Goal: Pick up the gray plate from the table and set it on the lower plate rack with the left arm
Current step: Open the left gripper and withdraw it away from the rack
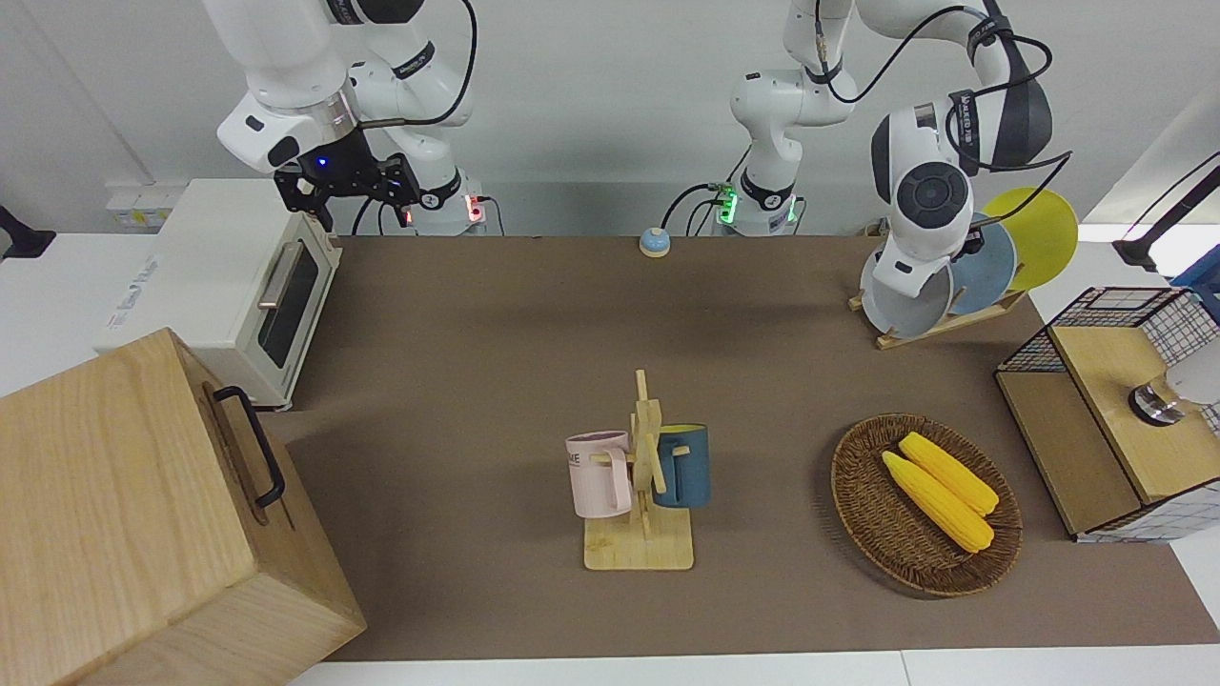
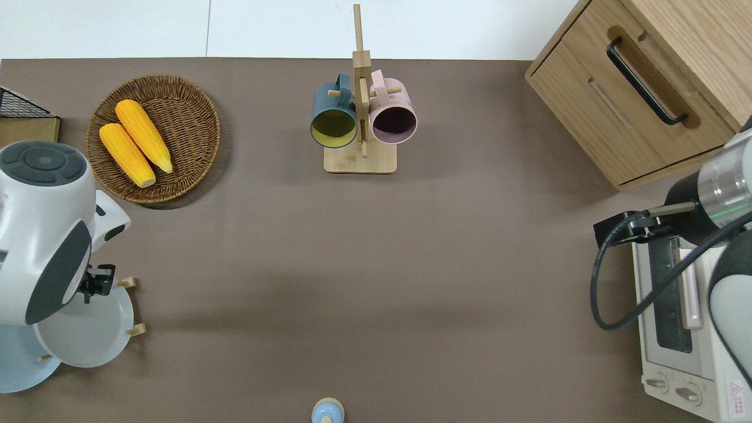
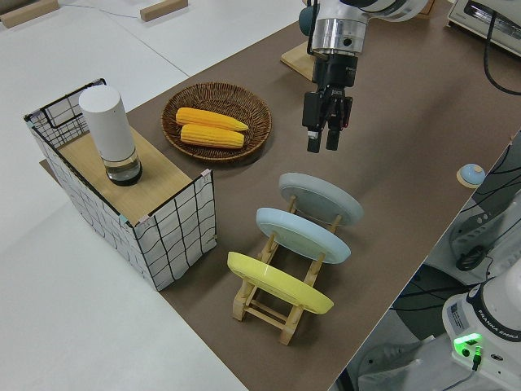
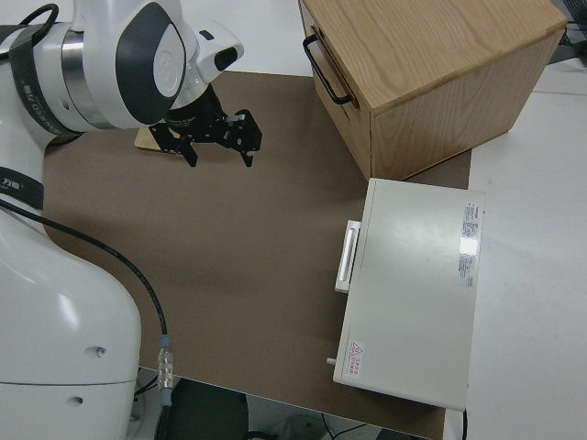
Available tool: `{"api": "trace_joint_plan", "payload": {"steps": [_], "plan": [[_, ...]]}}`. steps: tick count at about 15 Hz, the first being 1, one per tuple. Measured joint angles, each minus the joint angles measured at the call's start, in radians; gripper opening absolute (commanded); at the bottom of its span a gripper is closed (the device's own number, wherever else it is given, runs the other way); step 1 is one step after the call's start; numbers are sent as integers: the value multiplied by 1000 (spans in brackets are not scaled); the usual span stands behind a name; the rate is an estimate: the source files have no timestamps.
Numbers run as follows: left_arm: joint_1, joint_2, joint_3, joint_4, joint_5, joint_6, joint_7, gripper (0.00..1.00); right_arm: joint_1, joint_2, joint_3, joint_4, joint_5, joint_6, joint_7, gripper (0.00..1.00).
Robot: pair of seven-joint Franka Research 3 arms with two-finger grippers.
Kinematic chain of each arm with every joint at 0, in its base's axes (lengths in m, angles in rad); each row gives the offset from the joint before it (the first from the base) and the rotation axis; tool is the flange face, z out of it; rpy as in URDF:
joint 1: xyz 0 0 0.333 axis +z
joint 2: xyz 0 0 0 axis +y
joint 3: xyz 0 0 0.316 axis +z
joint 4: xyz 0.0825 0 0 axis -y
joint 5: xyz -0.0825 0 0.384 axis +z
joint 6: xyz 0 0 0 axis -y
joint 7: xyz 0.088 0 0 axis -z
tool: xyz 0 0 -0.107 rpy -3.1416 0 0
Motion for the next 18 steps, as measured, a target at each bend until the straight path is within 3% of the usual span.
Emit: {"api": "trace_joint_plan", "payload": {"steps": [7,10,13,18], "plan": [[28,-10,3,117,-346,23,11,989,0,0,0,0,0,0,0,983],[43,-11,8,171,-446,34,23,991,0,0,0,0,0,0,0,983],[44,-12,6,224,-495,46,39,991,0,0,0,0,0,0,0,983],[44,-10,3,290,-508,92,185,991,0,0,0,0,0,0,0,983]]}}
